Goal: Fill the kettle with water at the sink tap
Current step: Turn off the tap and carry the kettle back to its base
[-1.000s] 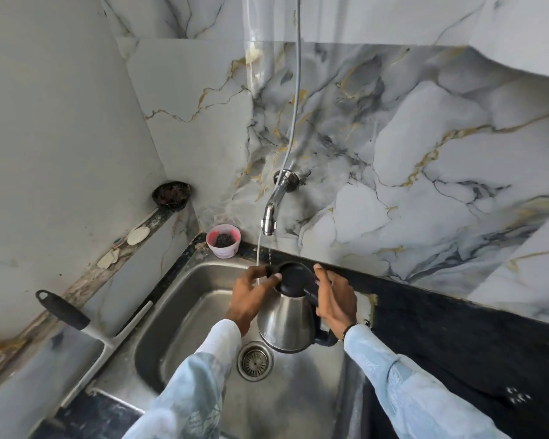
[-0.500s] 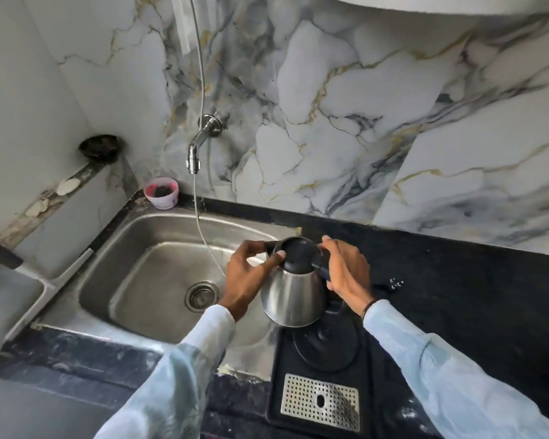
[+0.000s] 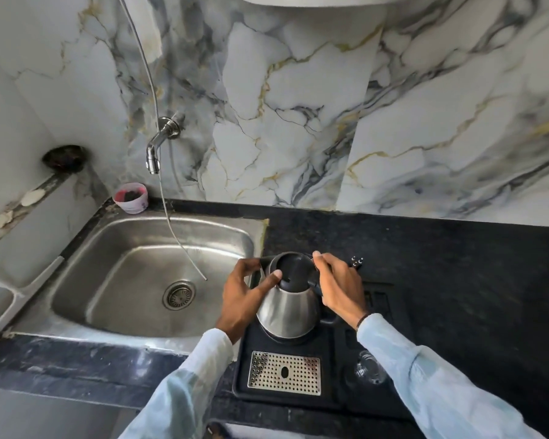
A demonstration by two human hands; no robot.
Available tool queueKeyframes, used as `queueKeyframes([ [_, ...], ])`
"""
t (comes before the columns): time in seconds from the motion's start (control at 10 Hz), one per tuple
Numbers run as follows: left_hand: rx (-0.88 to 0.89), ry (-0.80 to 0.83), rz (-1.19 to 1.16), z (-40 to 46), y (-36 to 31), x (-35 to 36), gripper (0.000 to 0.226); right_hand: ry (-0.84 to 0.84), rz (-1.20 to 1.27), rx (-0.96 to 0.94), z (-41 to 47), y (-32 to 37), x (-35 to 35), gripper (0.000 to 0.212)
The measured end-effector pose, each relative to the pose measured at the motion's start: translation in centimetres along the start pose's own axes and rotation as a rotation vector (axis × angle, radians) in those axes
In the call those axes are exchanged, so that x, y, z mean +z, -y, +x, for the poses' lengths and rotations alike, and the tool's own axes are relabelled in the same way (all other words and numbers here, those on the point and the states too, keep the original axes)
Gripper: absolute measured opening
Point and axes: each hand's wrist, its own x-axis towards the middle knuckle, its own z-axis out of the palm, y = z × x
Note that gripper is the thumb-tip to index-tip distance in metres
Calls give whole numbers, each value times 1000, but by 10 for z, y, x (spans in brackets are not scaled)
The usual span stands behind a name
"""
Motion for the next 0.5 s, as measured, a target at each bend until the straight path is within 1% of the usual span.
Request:
queueKeyframes([
  [0.1,-35,18,-1,-27,-4,26,63,-24,-29,-26,-22,-24,-25,49],
  [0.2,-68,35,-1,-50,-5,45,61,-28,-94,-60,-39,-42,-44,48],
  [0.4,-31,81,50,-87,0,79,59,37,-155,-38,-65,-79,-82,46],
  [0.5,-5,153,151,-89,-9,94,63,53,-292,-45,-65,-93,-107,59],
])
